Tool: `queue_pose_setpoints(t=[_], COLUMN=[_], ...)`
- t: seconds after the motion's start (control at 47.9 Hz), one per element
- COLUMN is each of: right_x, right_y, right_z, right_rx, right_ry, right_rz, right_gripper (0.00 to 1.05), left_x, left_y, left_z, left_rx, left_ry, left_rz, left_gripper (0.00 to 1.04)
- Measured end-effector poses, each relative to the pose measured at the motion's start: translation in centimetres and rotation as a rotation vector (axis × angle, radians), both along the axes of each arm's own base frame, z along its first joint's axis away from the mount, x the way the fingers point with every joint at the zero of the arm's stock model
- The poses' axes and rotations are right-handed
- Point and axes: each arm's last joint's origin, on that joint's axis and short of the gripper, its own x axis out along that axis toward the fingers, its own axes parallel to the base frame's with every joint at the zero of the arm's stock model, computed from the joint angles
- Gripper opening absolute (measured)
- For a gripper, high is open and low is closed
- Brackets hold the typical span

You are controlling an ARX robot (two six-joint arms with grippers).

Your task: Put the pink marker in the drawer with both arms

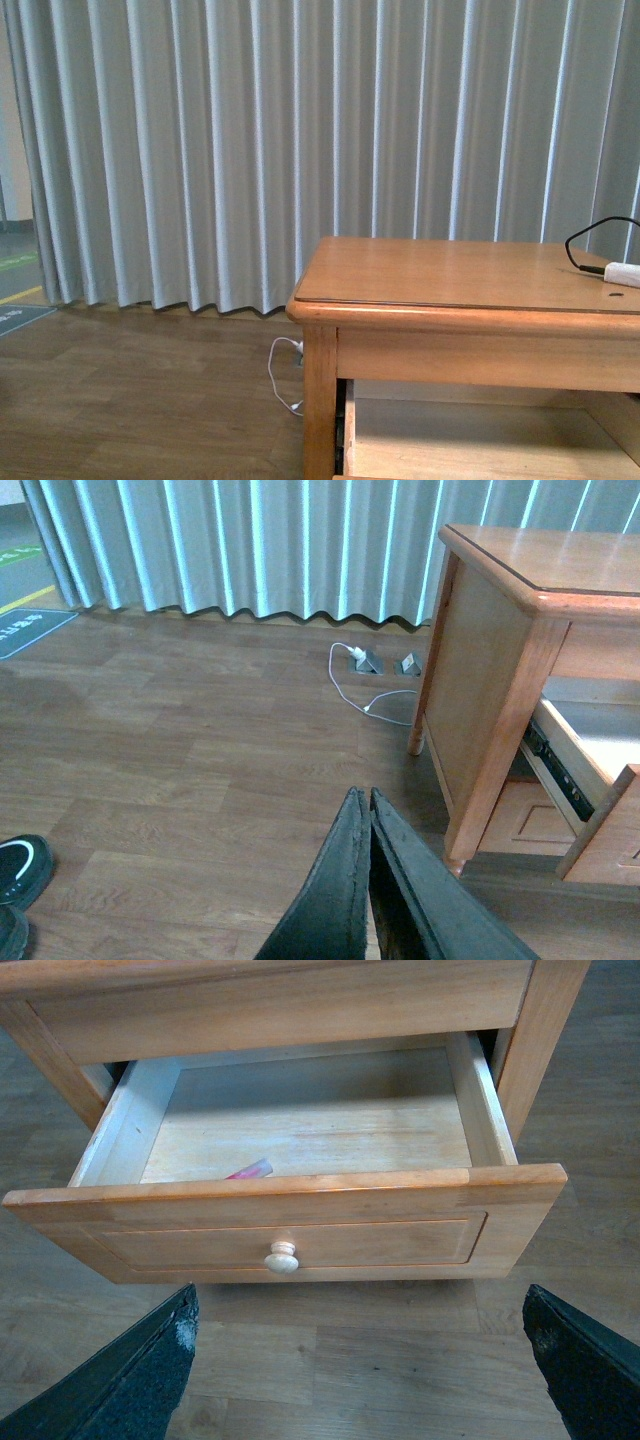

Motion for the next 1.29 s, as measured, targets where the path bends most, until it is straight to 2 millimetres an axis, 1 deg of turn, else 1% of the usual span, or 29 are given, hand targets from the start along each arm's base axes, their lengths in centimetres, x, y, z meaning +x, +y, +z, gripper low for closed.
queue_pose_setpoints(t=[0.229, 0.313, 0.375, 0.688, 0.709, 0.73, 0.751, 0.813, 0.876, 0.98, 1.043, 1.085, 1.126, 1.231, 1.251, 1.293], right_x=[0.0, 0.0, 0.0, 0.0, 0.0, 0.0, 0.0, 0.2, 0.5, 1.2, 1.9, 2.2, 3.1, 4.5, 4.8, 5.5], right_y=[0.0, 0.0, 0.0, 0.0, 0.0, 0.0, 0.0, -0.1, -0.1, 0.0, 0.2, 0.2, 0.3, 0.3, 0.4, 0.4], right_z=[0.0, 0.0, 0.0, 0.0, 0.0, 0.0, 0.0, 0.0, -0.3, -1.8, -2.9, -3.4, -4.3, -5.8, -6.2, -7.0], right_rx=[0.000, 0.000, 0.000, 0.000, 0.000, -0.001, -0.010, -0.044, -0.064, -0.125, -0.162, -0.181, -0.210, -0.235, -0.245, -0.262], right_ry=[0.000, 0.000, 0.000, -0.001, -0.001, -0.002, -0.019, -0.093, -0.080, 0.030, 0.087, 0.106, 0.125, 0.151, 0.158, 0.171], right_rz=[0.000, 0.000, -0.001, -0.001, -0.001, -0.002, -0.015, -0.064, -0.071, -0.054, -0.014, 0.002, 0.025, 0.049, 0.051, 0.055], right_gripper=[0.96, 0.96, 0.96, 0.96, 0.96, 0.96, 0.96, 0.96, 0.96, 0.96, 0.96, 0.96, 0.96, 0.96, 0.96, 0.96], left_x=[-0.4, -1.1, -1.5, -1.5, -1.5, -1.5, -1.5, -1.5, -1.5, -1.5, -1.5, -1.5, -1.5, -1.5, -1.5, -1.5], left_y=[0.0, 0.0, 0.0, 0.0, 0.0, 0.0, 0.0, 0.0, 0.0, 0.0, 0.0, 0.0, 0.0, 0.0, 0.0, 0.0], left_z=[-0.6, -0.9, -0.8, -0.8, -0.8, -0.8, -0.8, -0.8, -0.8, -0.8, -0.8, -0.8, -0.8, -0.8, -0.8, -0.8], left_rx=[0.001, 0.000, 0.000, 0.000, 0.000, 0.000, 0.000, 0.000, 0.000, 0.000, 0.000, 0.000, 0.000, 0.000, 0.000, 0.001], left_ry=[-0.014, 0.007, -0.020, -0.020, -0.020, -0.020, -0.020, -0.020, -0.020, -0.020, -0.020, -0.019, -0.020, -0.020, -0.020, -0.020], left_rz=[0.000, 0.000, 0.000, 0.000, 0.000, 0.000, 0.000, 0.000, 0.000, 0.000, 0.000, 0.000, 0.000, 0.000, 0.000, 0.000], left_gripper=[0.04, 0.04, 0.04, 0.05, 0.07, 0.13, 0.14, 0.25, 0.36, 0.52, 0.63, 0.70, 0.79, 0.97, 1.00, 1.00])
